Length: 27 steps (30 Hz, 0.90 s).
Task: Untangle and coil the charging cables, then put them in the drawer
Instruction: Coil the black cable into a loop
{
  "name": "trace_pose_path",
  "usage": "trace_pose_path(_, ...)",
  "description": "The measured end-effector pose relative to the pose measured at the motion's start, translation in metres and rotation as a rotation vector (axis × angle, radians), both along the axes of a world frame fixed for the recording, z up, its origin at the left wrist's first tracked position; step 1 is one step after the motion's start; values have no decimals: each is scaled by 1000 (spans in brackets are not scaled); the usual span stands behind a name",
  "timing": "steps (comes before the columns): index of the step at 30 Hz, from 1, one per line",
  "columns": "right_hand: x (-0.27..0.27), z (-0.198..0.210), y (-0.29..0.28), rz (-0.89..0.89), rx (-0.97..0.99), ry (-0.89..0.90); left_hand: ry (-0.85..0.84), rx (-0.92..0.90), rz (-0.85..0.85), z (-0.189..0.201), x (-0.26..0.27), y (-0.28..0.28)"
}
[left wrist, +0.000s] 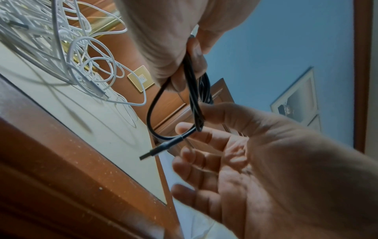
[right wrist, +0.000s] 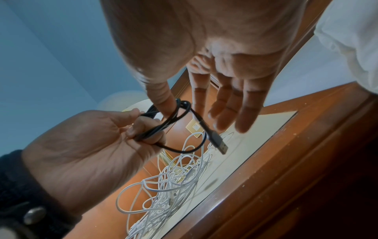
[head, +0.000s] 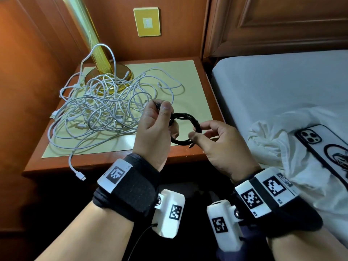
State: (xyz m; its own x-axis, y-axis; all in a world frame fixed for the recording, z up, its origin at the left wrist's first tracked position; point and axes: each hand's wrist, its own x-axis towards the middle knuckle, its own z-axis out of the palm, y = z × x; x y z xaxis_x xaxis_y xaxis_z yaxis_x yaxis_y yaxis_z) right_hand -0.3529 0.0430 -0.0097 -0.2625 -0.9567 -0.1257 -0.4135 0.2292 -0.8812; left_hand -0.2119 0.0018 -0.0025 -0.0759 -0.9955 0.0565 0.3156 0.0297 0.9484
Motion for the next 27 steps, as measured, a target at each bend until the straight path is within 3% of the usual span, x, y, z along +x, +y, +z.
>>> trace_pose_path(4,-2,-1,-1,59,12,-28,44,20,10,2,5,-3)
trace_pose_path(13,-8,5,-3,192,72,-326,108,121,83,7,9,-7)
trace_pose_path(19,-14,5,1,363,6,-159,19,114,137,6,9,-9)
trace_pose_path(27,-7,2,2,352,-63,-193,45,101,176,5,6,-8)
